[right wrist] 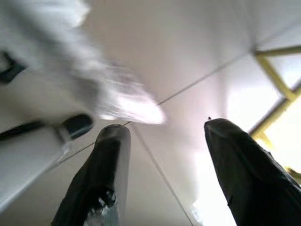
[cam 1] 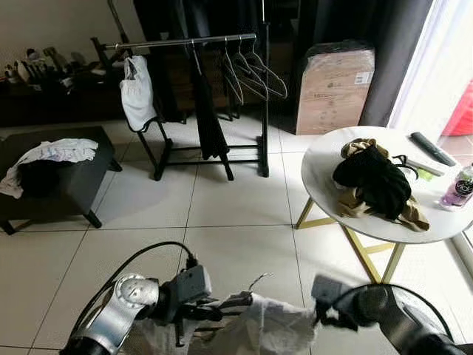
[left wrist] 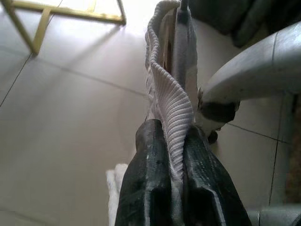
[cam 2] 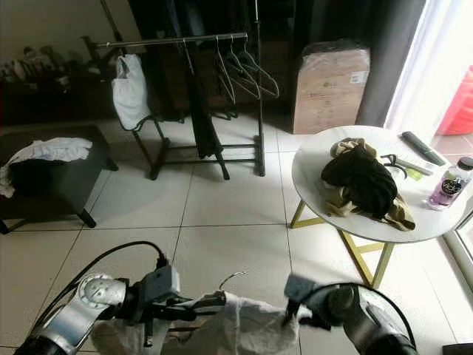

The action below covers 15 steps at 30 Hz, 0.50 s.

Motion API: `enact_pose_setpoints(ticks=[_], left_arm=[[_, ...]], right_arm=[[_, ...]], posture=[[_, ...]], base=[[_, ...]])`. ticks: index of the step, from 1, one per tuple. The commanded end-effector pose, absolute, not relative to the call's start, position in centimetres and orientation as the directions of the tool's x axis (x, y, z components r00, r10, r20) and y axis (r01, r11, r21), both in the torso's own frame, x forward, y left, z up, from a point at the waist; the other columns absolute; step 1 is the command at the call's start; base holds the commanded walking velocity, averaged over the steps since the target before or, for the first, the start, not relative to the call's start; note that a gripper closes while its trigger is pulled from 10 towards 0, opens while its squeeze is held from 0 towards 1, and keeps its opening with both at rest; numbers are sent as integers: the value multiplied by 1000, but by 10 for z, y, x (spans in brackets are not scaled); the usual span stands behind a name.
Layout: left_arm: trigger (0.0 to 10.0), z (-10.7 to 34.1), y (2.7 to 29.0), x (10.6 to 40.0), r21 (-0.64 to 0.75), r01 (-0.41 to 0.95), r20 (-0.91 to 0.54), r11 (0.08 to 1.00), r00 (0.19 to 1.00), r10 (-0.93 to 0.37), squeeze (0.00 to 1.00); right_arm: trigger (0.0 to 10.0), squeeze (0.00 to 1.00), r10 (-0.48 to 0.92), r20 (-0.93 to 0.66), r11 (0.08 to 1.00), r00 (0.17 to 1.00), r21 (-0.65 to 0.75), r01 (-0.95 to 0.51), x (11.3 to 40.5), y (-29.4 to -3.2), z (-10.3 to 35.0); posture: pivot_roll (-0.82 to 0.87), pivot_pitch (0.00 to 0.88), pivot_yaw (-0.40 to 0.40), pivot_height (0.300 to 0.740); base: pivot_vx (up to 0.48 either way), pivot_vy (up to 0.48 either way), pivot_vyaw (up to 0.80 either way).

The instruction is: Hang hanger

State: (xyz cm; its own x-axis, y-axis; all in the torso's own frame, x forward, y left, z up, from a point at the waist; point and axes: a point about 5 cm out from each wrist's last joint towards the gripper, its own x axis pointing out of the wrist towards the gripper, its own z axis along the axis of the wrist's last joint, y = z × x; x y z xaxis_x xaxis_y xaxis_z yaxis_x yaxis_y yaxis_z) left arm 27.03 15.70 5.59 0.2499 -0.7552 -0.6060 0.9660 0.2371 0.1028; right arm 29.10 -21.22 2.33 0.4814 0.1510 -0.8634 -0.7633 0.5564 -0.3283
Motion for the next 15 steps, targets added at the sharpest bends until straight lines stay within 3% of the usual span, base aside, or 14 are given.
enact_pose_setpoints(ticks=[1, 2, 3, 6, 7, 10, 11, 13, 15], left_arm=[[0, 56, 170, 269, 157, 944, -612, 290, 323, -722, 0], [0, 56, 170, 269, 157, 944, -612, 290, 323, -722, 0], [0, 53, 176, 268, 176, 918, -600, 355, 385, -701, 0], [0, 50, 181, 267, 196, 886, -581, 421, 451, -678, 0], [0, 48, 186, 269, 245, 805, -537, 540, 576, -616, 0], [0, 46, 192, 272, 306, 712, -491, 632, 687, -535, 0], [10000, 45, 197, 273, 314, 632, -460, 708, 754, -469, 0], [10000, 45, 208, 273, 313, 451, -382, 836, 866, -324, 0], [10000, 47, 213, 268, 279, 336, -315, 900, 917, -245, 0]], right_arm=[[10000, 0, 134, -854, 657, 502, -303, -691, 287, -217, 13], [10000, 0, 134, -854, 657, 502, -303, -691, 287, -217, 13], [10000, 0, 122, -845, 719, 521, -287, -633, 284, -220, 7], [10000, 0, 104, -835, 779, 540, -268, -566, 281, -222, 0], [10000, 0, 104, -828, 848, 551, -215, -484, 274, -221, -11], [10000, 0, 96, -829, 884, 551, -183, -430, 266, -220, -20], [10000, 0, 76, -832, 906, 550, -173, -387, 260, -220, -26], [10000, 0, 57, -837, 943, 544, -134, -304, 245, -214, -42], [10000, 0, 60, -844, 968, 534, -82, -237, 231, -207, -53]], posture=[[-117, 107, 78, 740], [-117, 107, 78, 740], [-116, 105, 78, 740], [-114, 104, 79, 740], [-114, 104, 79, 740], [-114, 101, 78, 740], [-115, 100, 77, 740], [-112, 97, 76, 740], [-110, 94, 76, 740]], base=[[0, 0, 0], [0, 0, 0], [0, 0, 0], [0, 0, 0], [0, 0, 0], [0, 0, 0], [0, 0, 0], [0, 0, 0], [0, 0, 0]])
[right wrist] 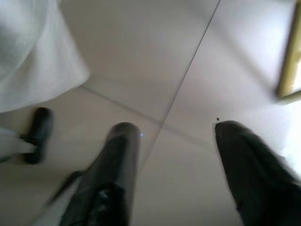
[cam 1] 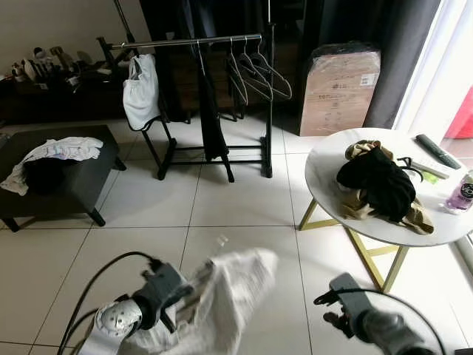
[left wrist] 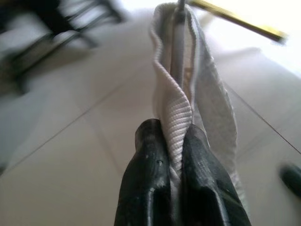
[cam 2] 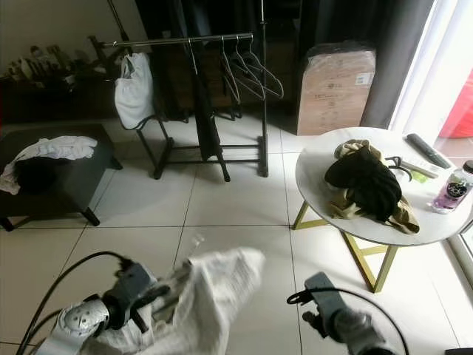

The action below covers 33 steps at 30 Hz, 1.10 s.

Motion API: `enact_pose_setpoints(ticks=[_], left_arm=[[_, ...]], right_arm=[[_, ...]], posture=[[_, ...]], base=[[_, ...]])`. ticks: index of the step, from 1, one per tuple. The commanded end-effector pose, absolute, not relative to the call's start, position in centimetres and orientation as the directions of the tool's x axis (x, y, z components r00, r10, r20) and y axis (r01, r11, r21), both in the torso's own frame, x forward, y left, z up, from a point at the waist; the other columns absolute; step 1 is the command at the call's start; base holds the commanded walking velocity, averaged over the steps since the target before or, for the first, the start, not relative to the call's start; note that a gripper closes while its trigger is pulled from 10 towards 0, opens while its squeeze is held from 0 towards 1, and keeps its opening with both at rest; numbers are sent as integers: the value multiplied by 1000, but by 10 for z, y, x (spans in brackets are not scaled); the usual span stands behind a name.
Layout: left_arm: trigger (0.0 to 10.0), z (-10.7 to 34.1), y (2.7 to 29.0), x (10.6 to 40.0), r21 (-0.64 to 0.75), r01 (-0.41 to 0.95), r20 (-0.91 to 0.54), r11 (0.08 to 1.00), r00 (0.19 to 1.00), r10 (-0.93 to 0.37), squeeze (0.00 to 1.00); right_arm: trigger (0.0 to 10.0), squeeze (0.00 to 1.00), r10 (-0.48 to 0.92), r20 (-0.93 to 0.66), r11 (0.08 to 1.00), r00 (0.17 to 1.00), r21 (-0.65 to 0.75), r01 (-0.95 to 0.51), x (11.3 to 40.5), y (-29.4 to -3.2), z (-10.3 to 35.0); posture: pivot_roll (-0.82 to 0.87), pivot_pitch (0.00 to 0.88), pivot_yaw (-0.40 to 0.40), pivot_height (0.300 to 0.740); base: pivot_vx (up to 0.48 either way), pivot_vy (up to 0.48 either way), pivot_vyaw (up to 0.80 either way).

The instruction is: Hang hanger

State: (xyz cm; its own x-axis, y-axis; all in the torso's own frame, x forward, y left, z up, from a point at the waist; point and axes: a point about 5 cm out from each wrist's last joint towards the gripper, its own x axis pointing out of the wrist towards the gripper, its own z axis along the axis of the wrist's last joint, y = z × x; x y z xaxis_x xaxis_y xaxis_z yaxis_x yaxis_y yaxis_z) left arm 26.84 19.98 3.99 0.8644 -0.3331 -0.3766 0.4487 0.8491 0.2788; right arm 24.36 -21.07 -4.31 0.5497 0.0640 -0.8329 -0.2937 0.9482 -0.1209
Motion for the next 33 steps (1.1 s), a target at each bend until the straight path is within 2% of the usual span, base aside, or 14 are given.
enact_pose_setpoints(ticks=[1, 4, 10, 14, 16, 21, 24, 33], left_arm=[[10000, 49, 215, 264, 264, 290, -284, 920, 935, -213, 0], [10000, 52, 220, 250, 233, 158, -199, 960, 974, -112, 0], [10000, 57, 223, 223, 225, -33, -101, 974, 993, 57, 0], [10000, 55, 222, 215, 238, -57, -99, 970, 992, 83, 0], [10000, 52, 222, 215, 209, -92, -112, 974, 987, 117, 0], [10000, 51, 222, 215, 176, -137, -117, 975, 980, 159, 0], [10000, 51, 220, 214, 172, -147, -120, 974, 978, 169, 0], [10000, 50, 224, 211, 139, -188, -133, 972, 969, 207, 0]], right_arm=[[10000, 0, 56, -847, 979, 529, -57, -194, 224, -204, -58], [10000, 0, 37, -866, 999, 499, 16, -47, 204, -198, -73], [10000, 0, 10, -897, 994, 442, 59, 97, 170, -191, -91], [10000, 0, 28, -914, 998, 405, 49, 41, 158, -188, -96], [10000, 0, 9, -919, 999, 394, 27, 39, 156, -196, -96], [10000, 0, 10, -913, 1000, 408, 11, 1, 161, -202, -93], [10000, 0, 36, -915, 996, 401, -2, -92, 160, -194, -94], [10000, 0, 75, -925, 992, 374, 30, -124, 150, -176, -100]], posture=[[-110, 89, 76, 740], [-109, 75, 76, 740], [-89, 52, 67, 740], [-68, 46, 52, 740], [-62, 46, 42, 740], [-58, 45, 37, 740], [-50, 41, 33, 740], [-42, 42, 32, 740]], base=[[0, 0, 0], [0, 0, 0], [0, 0, 0], [0, 0, 0], [0, 0, 0], [0, 0, 0], [307, 0, 621], [418, 0, 800]])
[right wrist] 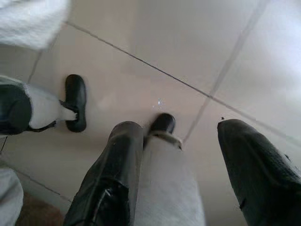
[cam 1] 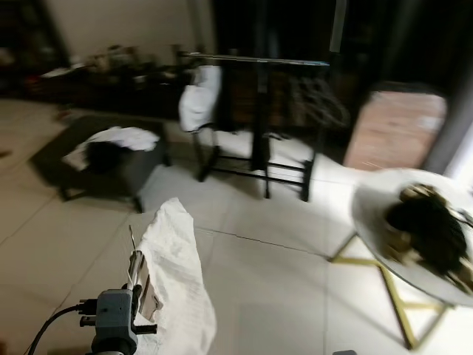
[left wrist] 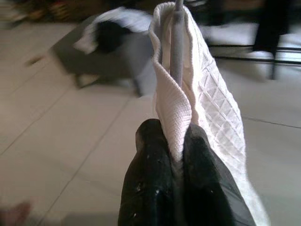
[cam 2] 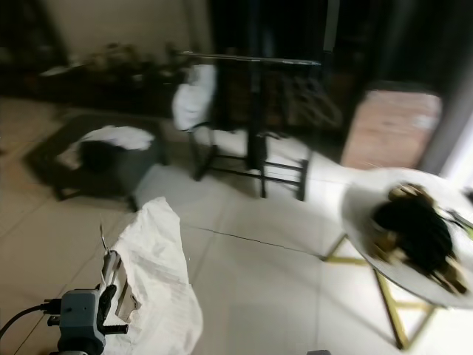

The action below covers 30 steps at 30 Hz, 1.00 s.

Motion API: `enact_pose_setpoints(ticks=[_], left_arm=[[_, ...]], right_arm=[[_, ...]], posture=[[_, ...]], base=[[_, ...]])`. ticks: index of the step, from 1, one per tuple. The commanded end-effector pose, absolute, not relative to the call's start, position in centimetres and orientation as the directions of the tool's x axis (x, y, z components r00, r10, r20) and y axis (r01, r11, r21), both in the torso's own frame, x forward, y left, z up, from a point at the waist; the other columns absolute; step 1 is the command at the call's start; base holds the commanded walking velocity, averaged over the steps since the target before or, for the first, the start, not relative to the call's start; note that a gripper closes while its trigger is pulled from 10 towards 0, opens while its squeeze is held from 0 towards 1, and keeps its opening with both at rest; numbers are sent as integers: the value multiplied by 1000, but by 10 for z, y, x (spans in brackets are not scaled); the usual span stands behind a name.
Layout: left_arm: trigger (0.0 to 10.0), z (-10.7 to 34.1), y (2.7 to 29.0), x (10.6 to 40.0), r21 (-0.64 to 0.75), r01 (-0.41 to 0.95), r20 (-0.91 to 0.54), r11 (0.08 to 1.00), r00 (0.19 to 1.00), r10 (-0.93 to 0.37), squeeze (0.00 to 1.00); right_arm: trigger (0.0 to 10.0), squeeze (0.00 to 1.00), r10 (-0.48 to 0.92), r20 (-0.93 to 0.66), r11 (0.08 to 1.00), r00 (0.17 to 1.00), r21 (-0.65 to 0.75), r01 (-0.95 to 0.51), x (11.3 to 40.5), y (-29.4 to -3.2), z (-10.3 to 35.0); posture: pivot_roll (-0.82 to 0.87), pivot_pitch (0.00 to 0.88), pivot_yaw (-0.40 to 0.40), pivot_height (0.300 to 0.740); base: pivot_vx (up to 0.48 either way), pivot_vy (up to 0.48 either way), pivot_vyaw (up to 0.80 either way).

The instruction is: Hang hanger

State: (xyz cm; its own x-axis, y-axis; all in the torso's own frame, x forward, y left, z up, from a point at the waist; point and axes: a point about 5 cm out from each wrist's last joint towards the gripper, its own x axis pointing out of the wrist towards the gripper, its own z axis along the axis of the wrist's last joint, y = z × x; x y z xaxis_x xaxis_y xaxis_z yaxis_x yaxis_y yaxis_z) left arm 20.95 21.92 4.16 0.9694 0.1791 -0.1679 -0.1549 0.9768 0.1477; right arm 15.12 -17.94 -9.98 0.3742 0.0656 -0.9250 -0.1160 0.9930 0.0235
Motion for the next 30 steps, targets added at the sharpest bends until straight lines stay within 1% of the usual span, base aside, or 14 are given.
enact_pose_setpoints(ticks=[1, 4, 10, 17, 28, 30], left_arm=[[10000, 50, 224, 210, 139, -187, -134, 972, 969, 206, 0], [10000, 49, 224, 211, 136, -184, -136, 973, 970, 202, 0], [10000, 49, 222, 211, 129, -181, -146, 975, 969, 199, 0], [10000, 48, 222, 212, 122, -162, -153, 979, 972, 180, 0], [10000, 50, 217, 215, 103, -99, -170, 990, 979, 115, 0], [10000, 50, 217, 215, 97, -87, -175, 992, 979, 103, 0]], right_arm=[[10000, 0, 79, -927, 991, 367, 31, -134, 149, -174, -101], [10000, 0, 84, -928, 991, 363, 38, -132, 148, -170, -102], [10000, 0, 98, -923, 992, 371, 60, -113, 150, -163, -102], [10000, 0, 90, -925, 993, 368, 54, -108, 147, -169, -102], [10000, 0, 91, -924, 994, 372, 60, -93, 149, -168, -102], [10000, 0, 91, -926, 994, 365, 63, -88, 149, -168, -102]], posture=[[-40, 41, 32, 740], [-36, 40, 31, 740], [-32, 34, 29, 740], [-29, 34, 29, 740], [-24, 52, 34, 740], [-21, 57, 35, 740]], base=[[450, 0, 800], [472, 0, 733], [480, 0, 0], [480, 0, 0], [480, 0, 0], [480, 0, -800]])
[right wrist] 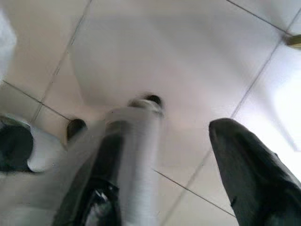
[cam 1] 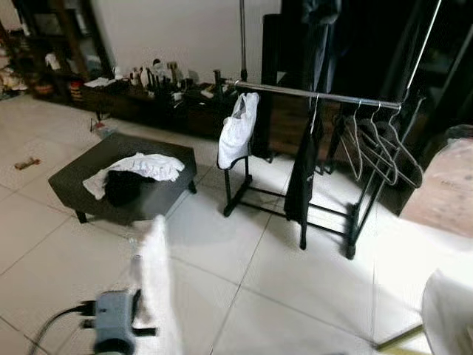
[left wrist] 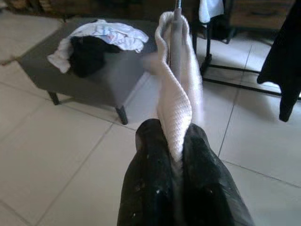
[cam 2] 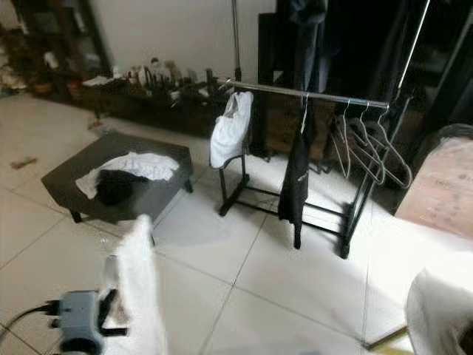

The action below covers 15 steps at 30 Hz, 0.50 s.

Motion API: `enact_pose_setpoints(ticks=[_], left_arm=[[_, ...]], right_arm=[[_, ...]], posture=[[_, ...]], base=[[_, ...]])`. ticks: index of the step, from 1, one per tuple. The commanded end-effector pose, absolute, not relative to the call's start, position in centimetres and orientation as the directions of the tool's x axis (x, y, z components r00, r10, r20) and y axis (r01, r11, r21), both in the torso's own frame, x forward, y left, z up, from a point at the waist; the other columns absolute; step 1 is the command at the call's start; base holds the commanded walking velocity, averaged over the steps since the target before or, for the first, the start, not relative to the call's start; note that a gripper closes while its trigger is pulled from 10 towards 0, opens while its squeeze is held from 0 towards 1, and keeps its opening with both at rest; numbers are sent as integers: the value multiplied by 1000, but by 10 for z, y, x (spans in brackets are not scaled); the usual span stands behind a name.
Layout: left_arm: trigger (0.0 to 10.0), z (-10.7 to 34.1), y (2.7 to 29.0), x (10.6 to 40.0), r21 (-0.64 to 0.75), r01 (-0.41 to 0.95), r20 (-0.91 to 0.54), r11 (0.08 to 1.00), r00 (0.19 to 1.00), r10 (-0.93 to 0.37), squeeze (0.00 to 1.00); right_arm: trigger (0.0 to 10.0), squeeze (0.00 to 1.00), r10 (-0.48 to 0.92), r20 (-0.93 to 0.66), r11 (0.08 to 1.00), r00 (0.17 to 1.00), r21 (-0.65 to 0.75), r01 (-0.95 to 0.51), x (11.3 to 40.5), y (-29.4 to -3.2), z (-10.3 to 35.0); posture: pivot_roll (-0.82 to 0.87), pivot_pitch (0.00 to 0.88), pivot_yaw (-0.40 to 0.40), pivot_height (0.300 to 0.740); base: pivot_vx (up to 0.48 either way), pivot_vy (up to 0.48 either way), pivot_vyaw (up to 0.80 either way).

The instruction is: Hang hanger

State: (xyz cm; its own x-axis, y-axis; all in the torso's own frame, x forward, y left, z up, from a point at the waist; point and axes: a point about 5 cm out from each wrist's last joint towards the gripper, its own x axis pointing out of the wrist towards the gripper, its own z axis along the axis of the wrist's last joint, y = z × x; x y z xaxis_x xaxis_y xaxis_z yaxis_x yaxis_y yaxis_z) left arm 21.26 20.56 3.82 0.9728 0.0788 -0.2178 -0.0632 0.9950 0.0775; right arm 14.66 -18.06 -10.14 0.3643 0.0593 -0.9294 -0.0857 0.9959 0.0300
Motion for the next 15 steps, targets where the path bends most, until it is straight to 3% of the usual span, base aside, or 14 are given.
enact_pose_setpoints(ticks=[1, 9, 15], left_arm=[[10000, 50, 216, 215, 94, -81, -177, 992, 979, 97, 0], [10000, 51, 215, 216, 92, -68, -181, 993, 980, 83, 0], [10000, 50, 213, 217, 82, -31, -195, 996, 980, 46, 0]], right_arm=[[10000, 0, 91, -927, 994, 363, 62, -90, 149, -168, -102], [10000, 0, 98, -925, 993, 366, 68, -93, 149, -167, -102], [10000, 0, 95, -928, 992, 360, 59, -108, 149, -168, -102]], posture=[[-19, 60, 35, 740], [-16, 67, 38, 740], [-9, 74, 41, 740]], base=[[480, 0, -800], [480, 0, -800], [480, 0, -133]])
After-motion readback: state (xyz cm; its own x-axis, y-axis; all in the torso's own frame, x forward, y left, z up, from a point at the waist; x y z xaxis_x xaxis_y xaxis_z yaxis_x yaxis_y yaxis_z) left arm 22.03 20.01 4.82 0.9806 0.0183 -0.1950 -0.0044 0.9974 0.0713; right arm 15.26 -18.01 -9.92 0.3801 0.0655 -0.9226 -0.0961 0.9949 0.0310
